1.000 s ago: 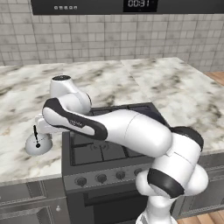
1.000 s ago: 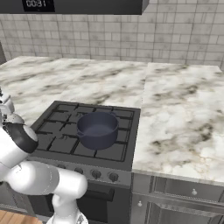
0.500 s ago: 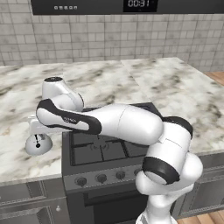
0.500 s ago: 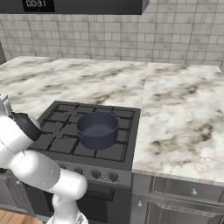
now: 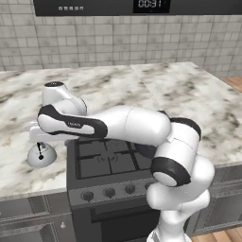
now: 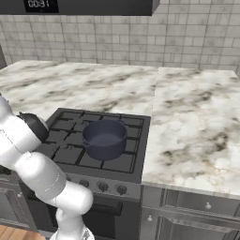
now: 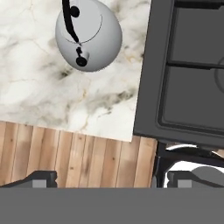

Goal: Pick the kettle from the counter and place it on a stove burner. Then turn the burner on.

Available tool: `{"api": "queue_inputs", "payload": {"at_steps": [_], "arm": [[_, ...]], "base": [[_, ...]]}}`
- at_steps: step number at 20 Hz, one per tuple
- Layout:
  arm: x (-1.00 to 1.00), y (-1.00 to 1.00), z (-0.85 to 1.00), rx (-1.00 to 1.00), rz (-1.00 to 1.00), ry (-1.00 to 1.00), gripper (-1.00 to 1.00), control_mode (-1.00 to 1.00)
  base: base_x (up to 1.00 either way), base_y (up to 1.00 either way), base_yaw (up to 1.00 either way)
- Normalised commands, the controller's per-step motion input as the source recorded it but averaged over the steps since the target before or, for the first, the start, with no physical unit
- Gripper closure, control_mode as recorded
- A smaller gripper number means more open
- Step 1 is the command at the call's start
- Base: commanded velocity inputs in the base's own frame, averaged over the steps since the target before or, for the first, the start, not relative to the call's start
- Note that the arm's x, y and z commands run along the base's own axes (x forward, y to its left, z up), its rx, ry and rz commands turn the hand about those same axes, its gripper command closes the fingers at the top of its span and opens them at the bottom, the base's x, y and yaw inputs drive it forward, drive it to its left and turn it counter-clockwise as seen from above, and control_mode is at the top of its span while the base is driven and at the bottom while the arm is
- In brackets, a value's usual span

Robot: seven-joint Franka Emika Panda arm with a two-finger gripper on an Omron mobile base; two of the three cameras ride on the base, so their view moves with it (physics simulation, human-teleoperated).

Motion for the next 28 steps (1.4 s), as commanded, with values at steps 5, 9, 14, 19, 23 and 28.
{"api": "queue_inputs", "payload": {"at_steps": [5, 9, 14, 19, 23, 28], "arm": [[0.22, 0.02, -0.03, 0.0, 0.0, 0.0, -1.0, -1.0], [0.2, 0.03, -0.07, 0.0, 0.0, 0.0, -1.0, -1.0], [0.19, 0.11, -0.1, 0.0, 0.0, 0.0, -1.0, -1.0], [0.16, 0.24, -0.09, 0.0, 0.0, 0.0, -1.0, -1.0], [0.09, 0.19, -0.01, 0.0, 0.0, 0.0, -1.0, -1.0], [0.04, 0.09, 0.0, 0.0, -0.02, 0.0, -1.0, -1.0]], "base": [[0.0, 0.0, 0.0], [0.0, 0.0, 0.0], [0.0, 0.0, 0.0], [0.0, 0.0, 0.0], [0.0, 0.0, 0.0], [0.0, 0.0, 0.0]]}}
